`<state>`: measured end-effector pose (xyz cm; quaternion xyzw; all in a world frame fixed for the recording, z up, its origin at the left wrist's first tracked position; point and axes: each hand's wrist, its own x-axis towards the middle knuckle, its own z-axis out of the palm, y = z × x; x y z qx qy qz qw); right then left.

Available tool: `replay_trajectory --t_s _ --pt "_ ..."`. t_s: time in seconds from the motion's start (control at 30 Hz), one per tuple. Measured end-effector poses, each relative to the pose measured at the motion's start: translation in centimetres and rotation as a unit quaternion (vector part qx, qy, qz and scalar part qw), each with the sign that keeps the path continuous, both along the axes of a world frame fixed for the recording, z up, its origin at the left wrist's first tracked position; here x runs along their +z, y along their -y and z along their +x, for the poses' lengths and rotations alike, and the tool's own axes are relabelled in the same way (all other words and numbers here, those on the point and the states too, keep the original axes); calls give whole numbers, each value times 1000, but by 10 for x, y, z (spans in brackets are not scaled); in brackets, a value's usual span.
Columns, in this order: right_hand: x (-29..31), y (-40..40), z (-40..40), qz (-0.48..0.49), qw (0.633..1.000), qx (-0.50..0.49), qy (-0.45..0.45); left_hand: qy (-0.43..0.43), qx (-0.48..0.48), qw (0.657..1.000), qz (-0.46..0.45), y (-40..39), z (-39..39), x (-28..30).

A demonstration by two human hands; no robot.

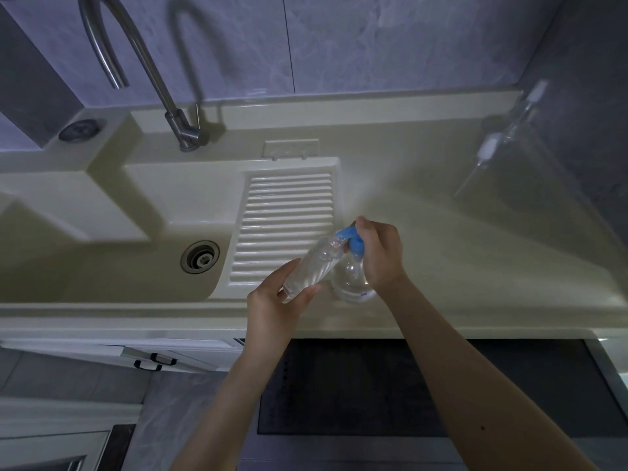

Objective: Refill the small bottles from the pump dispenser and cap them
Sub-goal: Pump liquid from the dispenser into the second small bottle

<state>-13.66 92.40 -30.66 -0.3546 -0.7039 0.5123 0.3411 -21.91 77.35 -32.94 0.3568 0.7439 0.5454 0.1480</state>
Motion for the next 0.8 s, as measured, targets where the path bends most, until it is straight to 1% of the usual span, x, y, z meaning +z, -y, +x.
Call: replay_trajectory --t_s 0.1,0.23,0.4,0.67,0.8 --pt "-5 -2 -1 9 1000 -7 -4 -7 2 1000 -11 2 -1 -3" --pt "-7 -3 -1 -2 1000 -4 -9 -4 2 1000 -2 3 3 0" --pt "-2 0 2 -6 1000 3 -8 13 -3 1000 -3 0 4 3" --pt "-1 3 1 8 1000 1 8 14 1 1000 -4 1 2 3" --pt "-2 0 0 -25 1000 -5 3 13 -6 1000 -5 1 1 3"
